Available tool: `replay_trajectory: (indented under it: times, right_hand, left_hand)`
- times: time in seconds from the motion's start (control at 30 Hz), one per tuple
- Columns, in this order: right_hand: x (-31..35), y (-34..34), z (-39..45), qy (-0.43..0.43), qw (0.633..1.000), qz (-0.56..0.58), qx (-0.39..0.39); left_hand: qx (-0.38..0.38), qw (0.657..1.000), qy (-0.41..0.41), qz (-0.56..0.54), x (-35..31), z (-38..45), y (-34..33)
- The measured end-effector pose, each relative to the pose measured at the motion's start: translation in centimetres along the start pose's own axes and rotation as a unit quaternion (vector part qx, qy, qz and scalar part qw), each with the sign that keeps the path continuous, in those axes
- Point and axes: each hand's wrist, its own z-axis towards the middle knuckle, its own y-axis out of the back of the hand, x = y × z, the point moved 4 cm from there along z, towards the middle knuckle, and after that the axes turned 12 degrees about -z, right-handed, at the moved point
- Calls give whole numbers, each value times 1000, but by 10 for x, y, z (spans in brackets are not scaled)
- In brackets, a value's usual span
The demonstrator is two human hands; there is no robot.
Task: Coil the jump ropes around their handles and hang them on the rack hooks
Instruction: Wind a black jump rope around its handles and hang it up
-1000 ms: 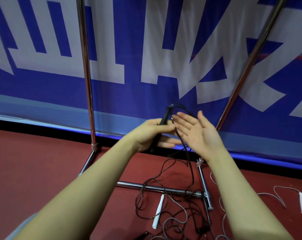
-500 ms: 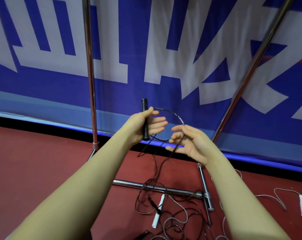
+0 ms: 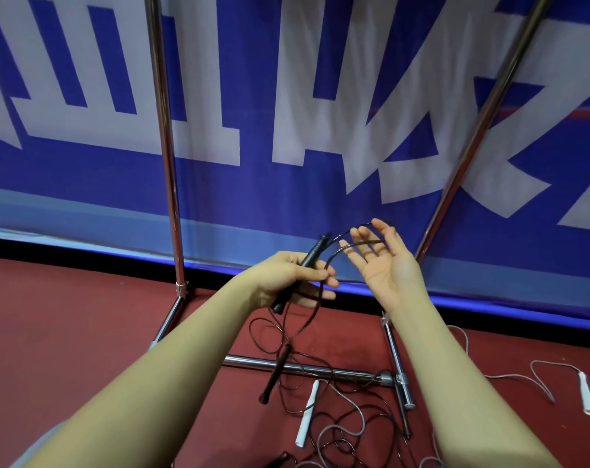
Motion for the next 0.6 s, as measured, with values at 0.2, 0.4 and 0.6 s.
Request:
replay_trajectory:
  times: [0.2,0.4,0.6]
  right_hand:
    - [-15,6,-6,-103,977,-183,32]
    - [-31,-7,-18,-136,907,-365,160]
    - [-15,-8,-14,-25,943,-322,80]
  left_hand:
    - [-73,970,-114,-200,-31,2,0]
    - [-108,932,-175,-300,-47,4,8]
    - [-107,953,-128,-255,-36,5,18]
